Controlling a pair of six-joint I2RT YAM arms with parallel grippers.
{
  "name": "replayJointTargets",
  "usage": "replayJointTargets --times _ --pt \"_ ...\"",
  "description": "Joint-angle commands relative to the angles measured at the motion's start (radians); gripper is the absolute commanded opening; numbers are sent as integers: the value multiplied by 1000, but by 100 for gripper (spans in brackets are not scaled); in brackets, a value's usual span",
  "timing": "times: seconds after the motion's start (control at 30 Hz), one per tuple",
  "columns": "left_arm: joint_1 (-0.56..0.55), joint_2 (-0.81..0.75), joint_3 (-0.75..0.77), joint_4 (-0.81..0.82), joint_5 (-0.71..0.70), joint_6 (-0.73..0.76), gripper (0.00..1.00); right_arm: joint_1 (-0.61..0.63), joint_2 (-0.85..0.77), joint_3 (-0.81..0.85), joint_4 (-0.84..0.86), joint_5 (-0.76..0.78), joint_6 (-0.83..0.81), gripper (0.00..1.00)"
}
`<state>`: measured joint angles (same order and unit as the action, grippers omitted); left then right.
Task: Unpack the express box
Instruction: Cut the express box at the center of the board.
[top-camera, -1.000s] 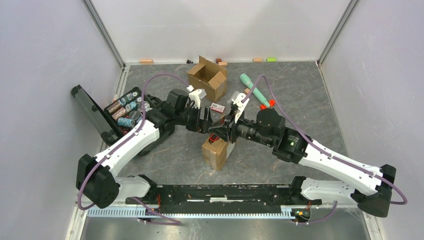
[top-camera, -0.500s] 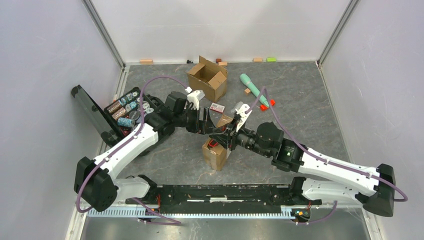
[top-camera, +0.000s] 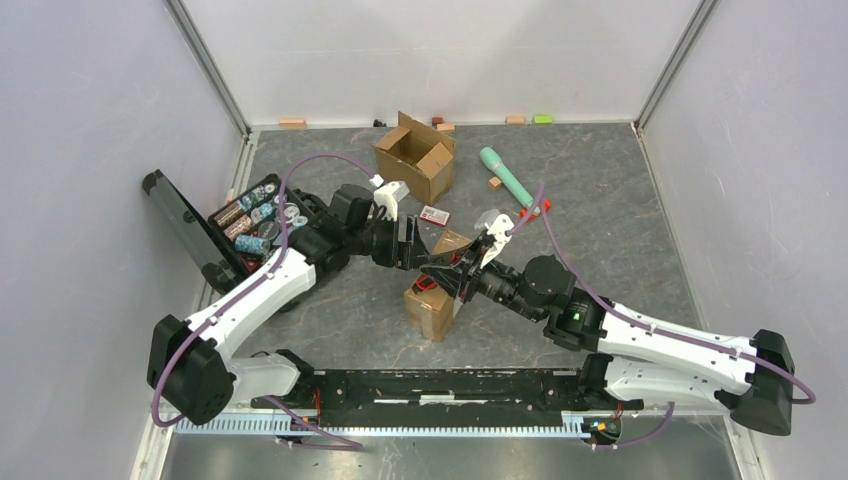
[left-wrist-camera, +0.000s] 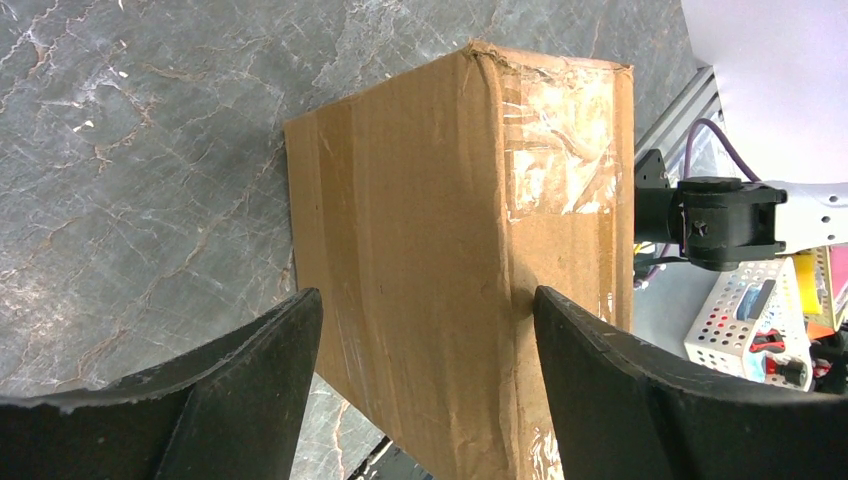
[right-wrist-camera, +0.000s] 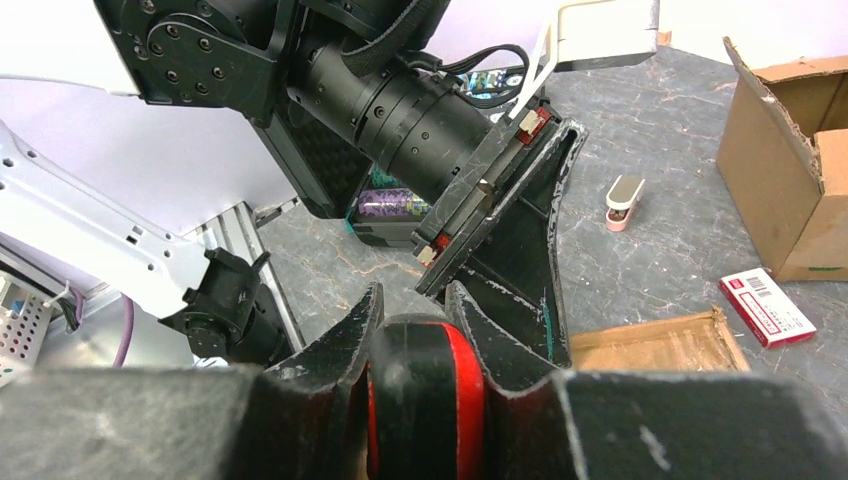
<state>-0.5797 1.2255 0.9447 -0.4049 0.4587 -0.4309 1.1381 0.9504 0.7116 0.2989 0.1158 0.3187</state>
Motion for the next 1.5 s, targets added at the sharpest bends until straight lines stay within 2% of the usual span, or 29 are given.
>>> replayJointTargets --times 0.0,0.73,1.2,1.47 --pt "1 -1 -32 -46 11 0 83 11 -4 -8 96 23 3 0" --pt "18 4 -46 -42 21 4 82 42 -12 -73 151 48 5 0" --pt "44 54 -21 -49 65 31 82 56 -10 -16 -66 -5 -93 0" --pt "80 -27 83 -189 150 41 86 55 -38 -36 -59 71 -101 0"
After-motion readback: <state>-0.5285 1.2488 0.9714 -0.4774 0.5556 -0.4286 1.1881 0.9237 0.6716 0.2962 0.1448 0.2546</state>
